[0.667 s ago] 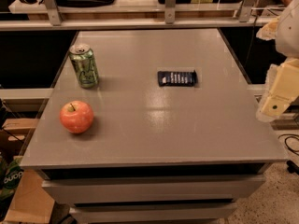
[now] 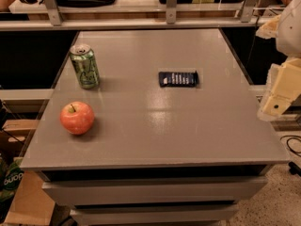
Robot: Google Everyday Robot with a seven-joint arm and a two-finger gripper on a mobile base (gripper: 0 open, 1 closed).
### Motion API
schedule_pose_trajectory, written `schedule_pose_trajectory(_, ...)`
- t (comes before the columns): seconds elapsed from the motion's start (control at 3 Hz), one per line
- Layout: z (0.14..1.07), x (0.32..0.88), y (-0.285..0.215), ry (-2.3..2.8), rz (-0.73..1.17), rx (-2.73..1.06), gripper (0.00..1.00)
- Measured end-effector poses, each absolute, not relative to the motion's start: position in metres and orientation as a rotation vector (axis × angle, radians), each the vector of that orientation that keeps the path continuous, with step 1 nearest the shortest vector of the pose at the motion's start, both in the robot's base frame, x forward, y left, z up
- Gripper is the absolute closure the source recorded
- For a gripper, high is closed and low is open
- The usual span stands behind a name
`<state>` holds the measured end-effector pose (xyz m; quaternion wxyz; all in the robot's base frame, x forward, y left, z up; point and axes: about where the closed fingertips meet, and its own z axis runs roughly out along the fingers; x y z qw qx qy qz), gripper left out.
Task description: Move rxbar blueberry near apple
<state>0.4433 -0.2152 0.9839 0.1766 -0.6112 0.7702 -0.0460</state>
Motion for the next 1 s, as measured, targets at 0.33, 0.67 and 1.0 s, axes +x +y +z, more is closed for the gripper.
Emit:
schedule_pose_trajectory(0.33, 0.977, 0.455, -0.21, 2.121, -0.129, -1.79, 0.0)
schedule_pose_trajectory(0.67, 0.962, 0.476, -0.193, 2.018, -0.131, -1.905, 0.0)
schedule_pose_trajectory(1.0, 0.95, 0.499, -0.175, 1.934, -0.133, -1.996, 0.0)
